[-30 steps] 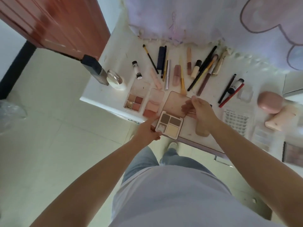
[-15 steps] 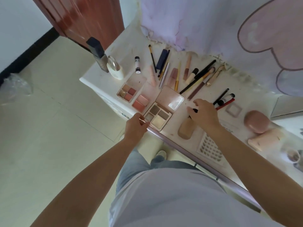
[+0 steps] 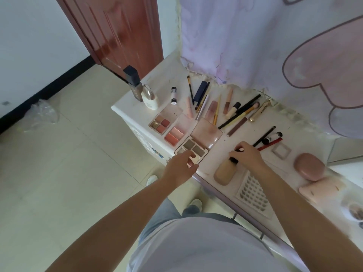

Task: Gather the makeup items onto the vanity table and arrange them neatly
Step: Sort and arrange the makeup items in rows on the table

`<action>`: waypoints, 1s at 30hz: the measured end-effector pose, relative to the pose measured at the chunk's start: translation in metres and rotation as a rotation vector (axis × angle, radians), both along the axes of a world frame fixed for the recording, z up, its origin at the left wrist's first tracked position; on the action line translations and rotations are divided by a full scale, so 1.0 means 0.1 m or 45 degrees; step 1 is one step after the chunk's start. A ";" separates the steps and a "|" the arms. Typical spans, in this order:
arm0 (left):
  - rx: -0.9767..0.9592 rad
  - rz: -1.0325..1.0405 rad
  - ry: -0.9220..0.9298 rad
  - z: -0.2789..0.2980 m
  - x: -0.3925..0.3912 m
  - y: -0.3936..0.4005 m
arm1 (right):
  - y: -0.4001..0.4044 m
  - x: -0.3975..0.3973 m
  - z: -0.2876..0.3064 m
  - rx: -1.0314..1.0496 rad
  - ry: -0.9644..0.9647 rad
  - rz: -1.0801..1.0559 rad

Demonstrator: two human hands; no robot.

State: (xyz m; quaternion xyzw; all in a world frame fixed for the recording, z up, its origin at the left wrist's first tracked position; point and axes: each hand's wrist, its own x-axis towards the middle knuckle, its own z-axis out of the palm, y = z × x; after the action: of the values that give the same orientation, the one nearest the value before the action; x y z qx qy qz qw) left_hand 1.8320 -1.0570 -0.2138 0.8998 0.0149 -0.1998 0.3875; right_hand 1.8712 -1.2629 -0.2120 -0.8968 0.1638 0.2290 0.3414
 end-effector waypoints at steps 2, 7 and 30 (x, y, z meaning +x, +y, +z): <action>-0.019 -0.029 0.036 0.05 0.07 -0.01 | -0.04 -0.05 0.11 -0.038 -0.013 0.190; 0.063 -0.424 0.122 0.15 0.07 -0.19 | -0.03 -0.19 0.32 -0.210 -0.135 0.236; 0.278 -0.682 -0.350 0.82 0.17 -0.27 | 0.01 -0.24 1.01 0.250 -0.419 0.447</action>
State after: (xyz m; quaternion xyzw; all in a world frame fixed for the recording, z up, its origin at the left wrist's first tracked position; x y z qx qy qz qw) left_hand 1.8492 -1.0840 -0.1314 0.9265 -0.2538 -0.1686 0.2208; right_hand 1.8471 -1.2621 -0.1111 -0.8992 -0.0751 0.1505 0.4039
